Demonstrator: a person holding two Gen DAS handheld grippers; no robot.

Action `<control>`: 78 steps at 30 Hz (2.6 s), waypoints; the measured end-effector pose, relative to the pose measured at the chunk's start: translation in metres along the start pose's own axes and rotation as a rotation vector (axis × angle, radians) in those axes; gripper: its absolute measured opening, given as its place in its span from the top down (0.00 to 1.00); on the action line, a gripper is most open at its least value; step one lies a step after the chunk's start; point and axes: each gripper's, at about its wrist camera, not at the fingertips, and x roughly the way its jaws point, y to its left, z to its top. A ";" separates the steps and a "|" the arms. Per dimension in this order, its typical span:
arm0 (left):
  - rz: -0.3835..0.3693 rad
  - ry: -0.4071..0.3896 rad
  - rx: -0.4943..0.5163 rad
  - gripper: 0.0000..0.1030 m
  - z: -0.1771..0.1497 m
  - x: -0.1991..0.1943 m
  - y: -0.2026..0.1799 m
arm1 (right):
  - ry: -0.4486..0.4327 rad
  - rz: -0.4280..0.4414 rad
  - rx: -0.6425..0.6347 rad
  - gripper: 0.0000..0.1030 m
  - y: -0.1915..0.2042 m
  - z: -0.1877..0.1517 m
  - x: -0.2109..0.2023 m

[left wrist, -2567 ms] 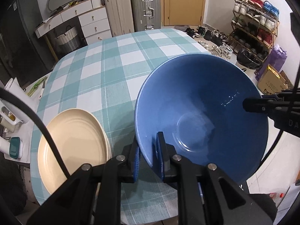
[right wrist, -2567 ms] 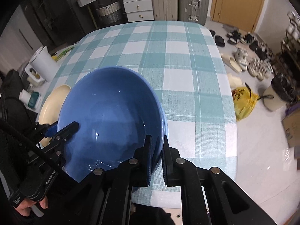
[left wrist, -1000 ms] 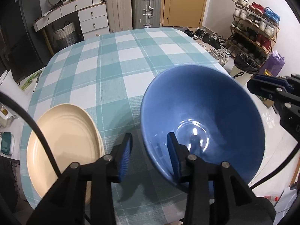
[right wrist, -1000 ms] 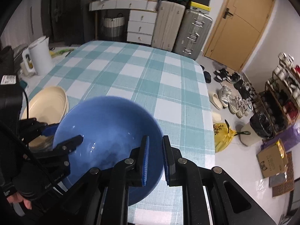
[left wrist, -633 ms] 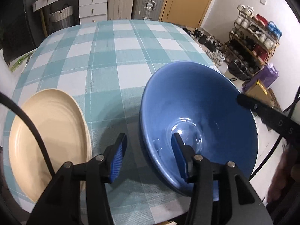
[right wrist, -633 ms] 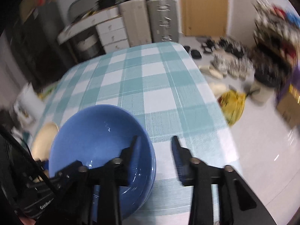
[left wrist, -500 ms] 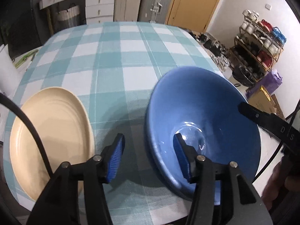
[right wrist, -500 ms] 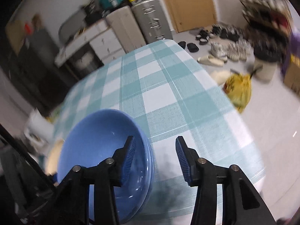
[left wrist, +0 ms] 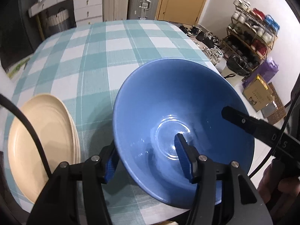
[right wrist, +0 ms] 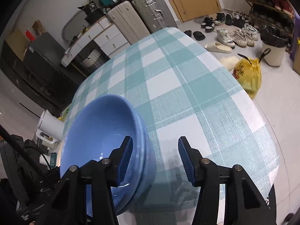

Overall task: Organize plates and bowls
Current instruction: 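Grip the rims of the three nested blue bowls with both grippers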

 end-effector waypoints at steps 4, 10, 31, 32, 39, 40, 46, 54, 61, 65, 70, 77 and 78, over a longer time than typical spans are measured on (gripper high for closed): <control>0.016 0.021 -0.021 0.44 -0.002 0.006 0.002 | 0.012 0.019 0.013 0.49 -0.003 -0.003 0.001; 0.014 0.035 -0.031 0.42 -0.003 0.009 0.004 | 0.044 0.021 -0.003 0.49 0.000 -0.005 0.009; 0.008 0.041 -0.087 0.24 -0.003 0.019 0.007 | 0.117 0.089 0.024 0.50 0.005 -0.008 0.028; 0.008 0.039 -0.090 0.24 -0.003 0.019 0.008 | 0.119 0.095 0.023 0.51 0.006 -0.009 0.028; -0.011 0.046 -0.105 0.29 -0.001 0.023 0.010 | 0.141 0.125 0.042 0.61 0.005 -0.010 0.033; -0.023 0.052 -0.111 0.33 -0.001 0.025 0.011 | 0.137 0.118 0.033 0.61 0.006 -0.010 0.033; -0.026 0.083 -0.091 0.64 -0.002 0.031 0.007 | 0.146 0.115 0.053 0.68 0.003 -0.009 0.033; -0.027 0.089 -0.117 0.73 -0.003 0.030 0.012 | 0.139 0.094 0.055 0.74 0.003 -0.010 0.029; -0.030 0.097 -0.118 0.74 -0.004 0.031 0.013 | 0.134 0.088 0.055 0.76 0.004 -0.011 0.029; -0.044 0.111 -0.130 0.73 -0.004 0.034 0.014 | 0.141 0.041 -0.003 0.76 0.013 -0.011 0.035; -0.040 0.099 -0.120 0.71 -0.004 0.035 0.011 | 0.171 -0.006 -0.040 0.76 0.019 -0.011 0.047; -0.042 0.107 -0.134 0.72 -0.003 0.036 0.012 | 0.191 -0.019 -0.050 0.79 0.019 -0.009 0.051; -0.045 0.110 -0.142 0.72 -0.003 0.036 0.013 | 0.191 -0.018 -0.050 0.79 0.020 -0.009 0.051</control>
